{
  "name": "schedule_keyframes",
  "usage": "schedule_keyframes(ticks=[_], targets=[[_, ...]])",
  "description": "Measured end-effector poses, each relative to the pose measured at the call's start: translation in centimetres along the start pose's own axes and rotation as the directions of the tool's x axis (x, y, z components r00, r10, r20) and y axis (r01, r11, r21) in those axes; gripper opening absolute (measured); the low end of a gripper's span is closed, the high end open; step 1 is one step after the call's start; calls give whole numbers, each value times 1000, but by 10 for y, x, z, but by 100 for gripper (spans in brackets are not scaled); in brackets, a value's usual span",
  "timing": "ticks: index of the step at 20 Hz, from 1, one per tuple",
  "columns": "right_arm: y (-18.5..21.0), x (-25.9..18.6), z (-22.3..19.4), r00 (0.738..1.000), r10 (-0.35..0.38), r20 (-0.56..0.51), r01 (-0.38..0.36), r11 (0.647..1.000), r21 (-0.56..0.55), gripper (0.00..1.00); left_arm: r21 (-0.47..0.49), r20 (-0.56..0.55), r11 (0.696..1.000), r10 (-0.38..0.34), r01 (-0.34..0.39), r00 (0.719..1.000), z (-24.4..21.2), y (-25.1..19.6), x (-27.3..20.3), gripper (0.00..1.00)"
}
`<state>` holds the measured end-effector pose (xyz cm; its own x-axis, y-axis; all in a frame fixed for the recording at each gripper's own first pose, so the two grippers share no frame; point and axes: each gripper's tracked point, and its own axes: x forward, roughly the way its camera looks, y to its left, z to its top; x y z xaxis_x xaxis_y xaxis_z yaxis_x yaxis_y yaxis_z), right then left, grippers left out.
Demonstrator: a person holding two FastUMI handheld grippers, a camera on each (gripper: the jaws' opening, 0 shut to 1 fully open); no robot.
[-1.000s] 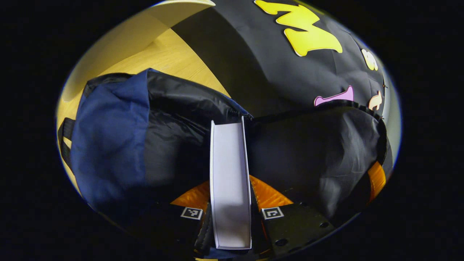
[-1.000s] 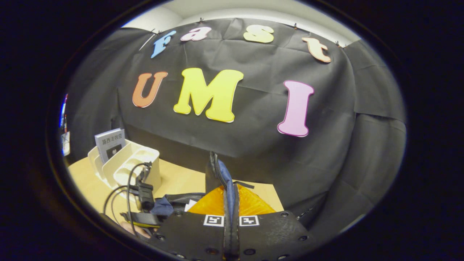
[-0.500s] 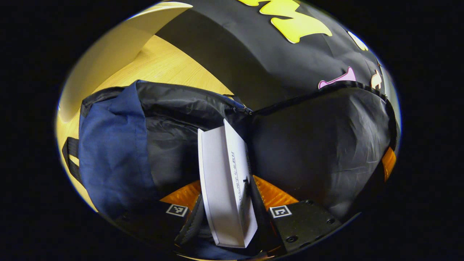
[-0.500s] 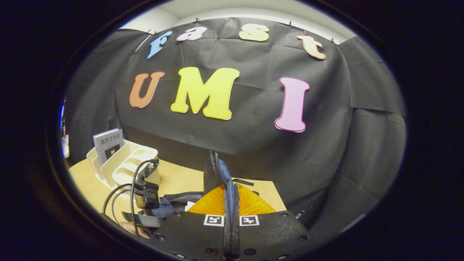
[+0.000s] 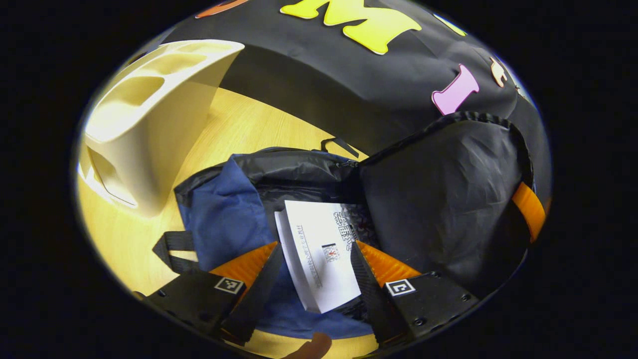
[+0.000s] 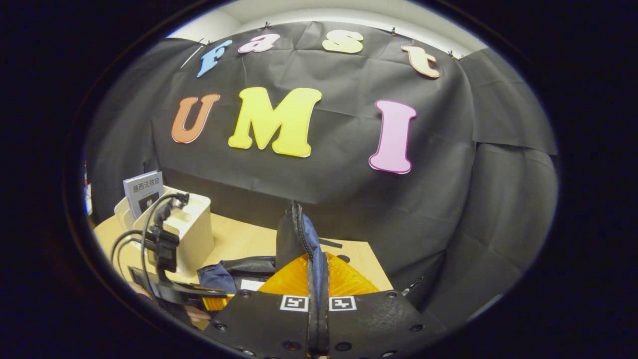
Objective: Open the schoolbag, grab two books from the bookshelf and put them into the schoolbag.
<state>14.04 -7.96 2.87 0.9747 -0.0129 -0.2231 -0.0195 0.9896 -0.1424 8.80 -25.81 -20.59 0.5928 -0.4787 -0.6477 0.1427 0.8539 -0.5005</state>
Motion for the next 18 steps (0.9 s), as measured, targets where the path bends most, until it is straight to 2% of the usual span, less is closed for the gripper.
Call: schedule_keyframes(ticks=[5, 8, 10, 11, 14, 18], targets=[[17, -6, -12, 1000, 3, -12, -3, 999, 51, 1, 92, 83, 995, 30, -38, 996, 18, 21, -58, 91], [22, -11, -16, 1000, 0, -10, 1, 997, 84, 1, 167, 156, 982, 65, -91, 986, 37, 39, -100, 91], [25, -15, -20, 1000, -1, -17, 3, 992, 123, 0, 215, 222, 967, 89, -138, 971, 56, 50, -128, 93], [29, -16, -23, 1000, 4, -20, -2, 991, 136, 1, 224, 256, 963, 93, -153, 962, 66, 54, -143, 97], [34, -18, -24, 1000, -2, -19, 5, 989, 145, 1, 209, 320, 963, 95, -168, 943, 95, 68, -178, 99], [38, -21, -24, 1000, -10, -20, 13, 989, 149, 0, 211, 404, 944, 152, -254, 902, 137, 100, -217, 98]])
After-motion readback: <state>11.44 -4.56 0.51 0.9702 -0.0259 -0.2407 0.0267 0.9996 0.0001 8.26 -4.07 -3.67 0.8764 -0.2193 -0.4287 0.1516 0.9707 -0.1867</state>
